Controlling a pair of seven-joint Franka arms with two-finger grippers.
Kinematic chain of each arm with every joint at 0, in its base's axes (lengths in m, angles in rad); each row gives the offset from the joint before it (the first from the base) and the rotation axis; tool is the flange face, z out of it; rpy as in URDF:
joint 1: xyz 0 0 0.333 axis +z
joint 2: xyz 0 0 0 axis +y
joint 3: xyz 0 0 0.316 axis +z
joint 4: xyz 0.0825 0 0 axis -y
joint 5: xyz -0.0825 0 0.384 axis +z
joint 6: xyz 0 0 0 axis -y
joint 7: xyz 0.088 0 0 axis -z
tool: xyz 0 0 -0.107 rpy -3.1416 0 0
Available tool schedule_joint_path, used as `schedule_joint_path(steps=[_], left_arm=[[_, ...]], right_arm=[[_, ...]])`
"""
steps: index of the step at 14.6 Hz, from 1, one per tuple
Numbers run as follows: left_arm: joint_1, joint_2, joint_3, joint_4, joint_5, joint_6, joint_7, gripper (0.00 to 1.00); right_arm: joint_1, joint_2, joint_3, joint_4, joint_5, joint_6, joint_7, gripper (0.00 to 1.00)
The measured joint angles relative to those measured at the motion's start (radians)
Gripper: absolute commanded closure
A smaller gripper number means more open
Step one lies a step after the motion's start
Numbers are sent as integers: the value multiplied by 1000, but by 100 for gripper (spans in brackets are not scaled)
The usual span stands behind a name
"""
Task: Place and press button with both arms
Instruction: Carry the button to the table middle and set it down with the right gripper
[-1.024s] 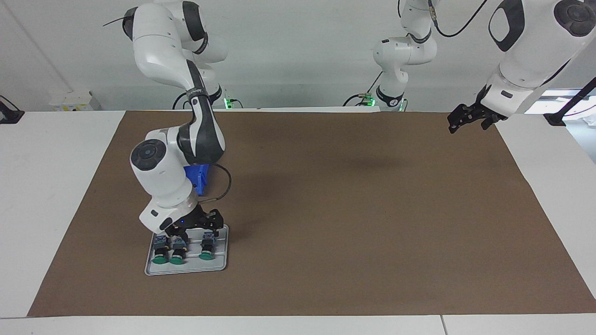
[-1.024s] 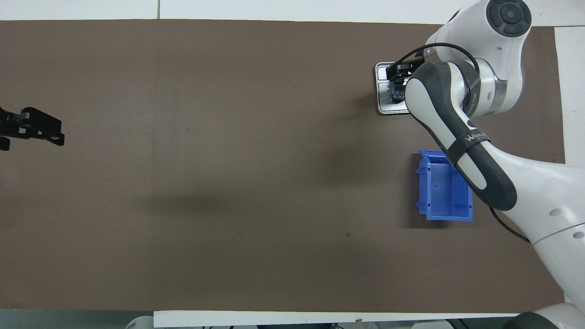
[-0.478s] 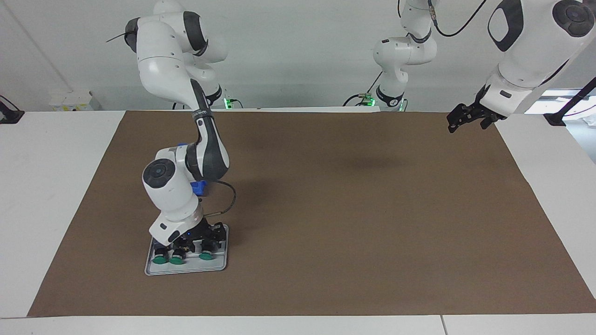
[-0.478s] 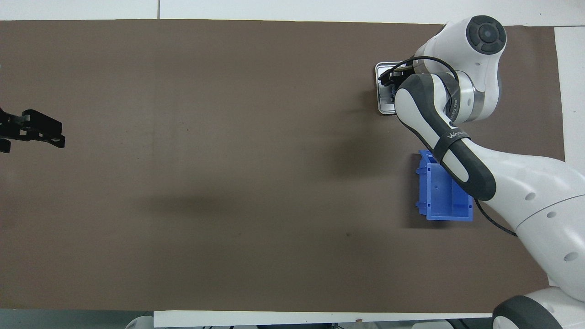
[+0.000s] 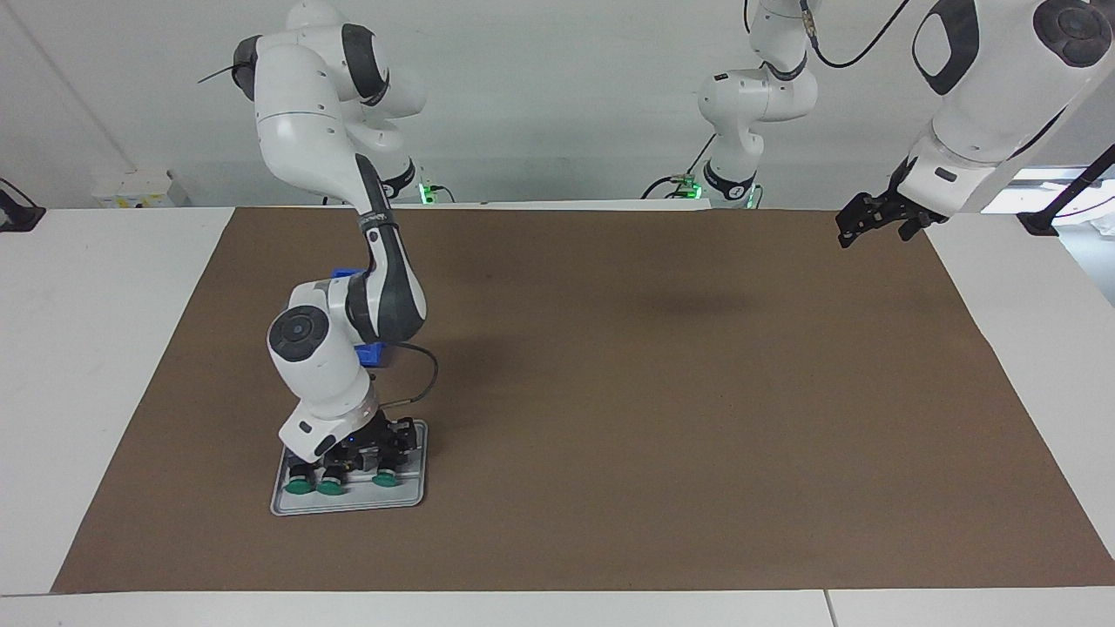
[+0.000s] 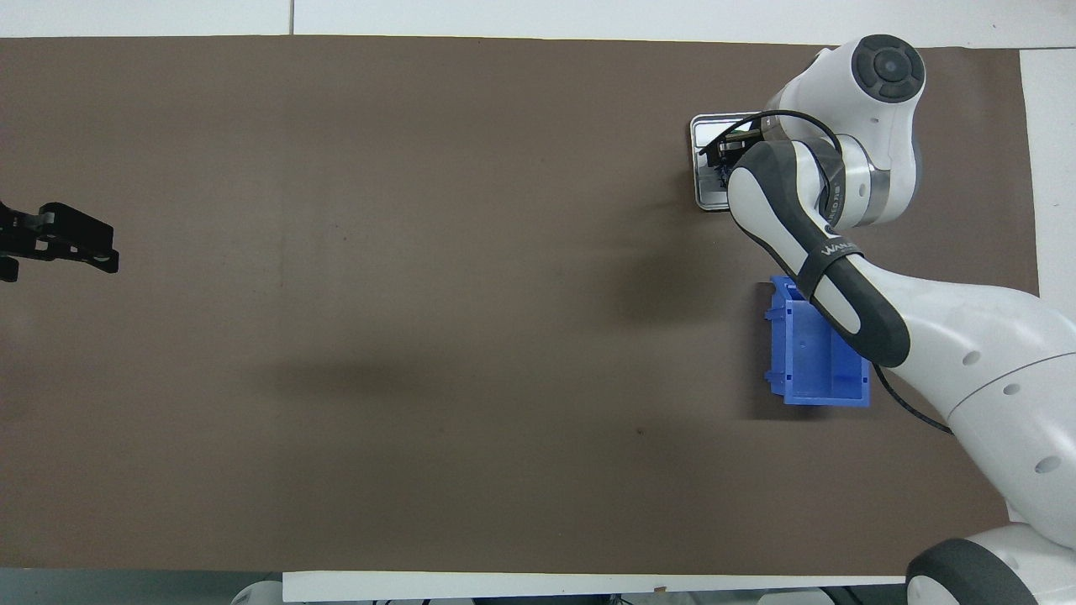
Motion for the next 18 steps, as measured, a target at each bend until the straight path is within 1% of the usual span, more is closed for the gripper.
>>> schedule_joint_path(steps=[1,2,3,4,5,7,9,12,15,17,18], left_arm=[[0,0,0,0,0,0,0,0],[0,0,0,0,0,0,0,0],[0,0,0,0,0,0,0,0],[0,0,0,0,0,1,0,0],[0,0,0,0,0,1,0,0],[0,-1,0,0,0,1,0,0],[0,-1,0,0,0,1,0,0],[0,-1,0,-1,0,1,0,0],[0,-1,0,-1,0,1,0,0],[0,-1,0,-1,0,1,0,0],[0,-1,0,-1,0,1,0,0]], right_arm=[[1,0,0,0,0,-3,0,44],[1,0,0,-1,-1,-8,0,60],[1,0,0,0,-1,-11,0,78],[1,0,0,1,-2,-15,0,92],[2,-1,1,5,-3,-22,0,100],[5,-5,2,23,-4,-34,0,100],[5,-24,2,45,-4,-85,0,100],[6,-112,3,64,-3,-274,31,100],[42,-225,21,63,3,-461,221,100],[119,-268,37,56,9,-526,428,100],[169,-276,43,52,12,-530,550,100]])
